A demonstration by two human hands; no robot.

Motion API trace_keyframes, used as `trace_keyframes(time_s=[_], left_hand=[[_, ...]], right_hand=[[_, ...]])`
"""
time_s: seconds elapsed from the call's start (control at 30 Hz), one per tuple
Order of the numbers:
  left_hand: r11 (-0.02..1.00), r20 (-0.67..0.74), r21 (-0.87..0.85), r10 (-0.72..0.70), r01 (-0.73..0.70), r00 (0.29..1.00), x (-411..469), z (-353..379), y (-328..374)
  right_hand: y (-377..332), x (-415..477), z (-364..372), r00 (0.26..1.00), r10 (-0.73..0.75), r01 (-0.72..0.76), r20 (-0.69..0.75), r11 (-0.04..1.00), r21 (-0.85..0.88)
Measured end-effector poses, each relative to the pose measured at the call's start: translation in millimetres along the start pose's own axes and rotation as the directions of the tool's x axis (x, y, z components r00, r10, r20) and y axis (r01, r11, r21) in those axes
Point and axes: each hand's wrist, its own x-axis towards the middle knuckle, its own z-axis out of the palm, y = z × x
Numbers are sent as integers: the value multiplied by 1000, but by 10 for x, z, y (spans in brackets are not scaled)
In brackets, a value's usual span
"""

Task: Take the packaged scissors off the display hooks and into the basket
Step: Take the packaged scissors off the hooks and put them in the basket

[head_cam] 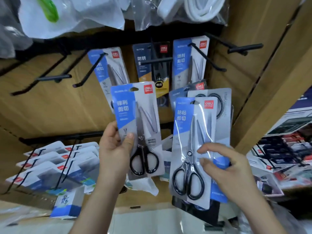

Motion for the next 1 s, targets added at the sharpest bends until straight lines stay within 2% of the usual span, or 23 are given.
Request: trace_keyframes(time_s=[0.17, 0.27, 0.47, 0.63, 0.7, 0.8, 0.87, 1.0], left_hand=[[990, -70, 0, 141, -141, 988, -73, -289, 152], [983, -144, -28, 178, -184, 973, -79, -439, 231], [990, -178, -35, 129, -138, 975, -8, -644, 321], [993, -67, 58, 106, -103, 992, 127, -739, 347], [982, -52, 154, 115, -105, 992, 260, -739, 327], [915, -46, 370, 192, -162, 980, 498, -720, 272], [884, -27, 437, 195, -164, 980, 657, -688, 278], [740, 52, 650, 181, -171, 982, 1174, -629, 169]], right_hand=[[-76, -38, 309, 997, -43, 45, 65, 998, -33], [-139, -56, 487, 994, -56, 58, 95, 998, -14], [-260, -96, 741, 989, -87, 85, 122, 996, 21], [-323, -119, 812, 988, -113, 111, 108, 994, 25], [-328, -129, 822, 990, -105, 100, 99, 994, 52], [-321, -143, 816, 993, -74, 67, 89, 995, 71], [-310, -150, 803, 995, -54, 48, 86, 997, 67], [-301, -163, 768, 998, -53, 51, 37, 998, 38]])
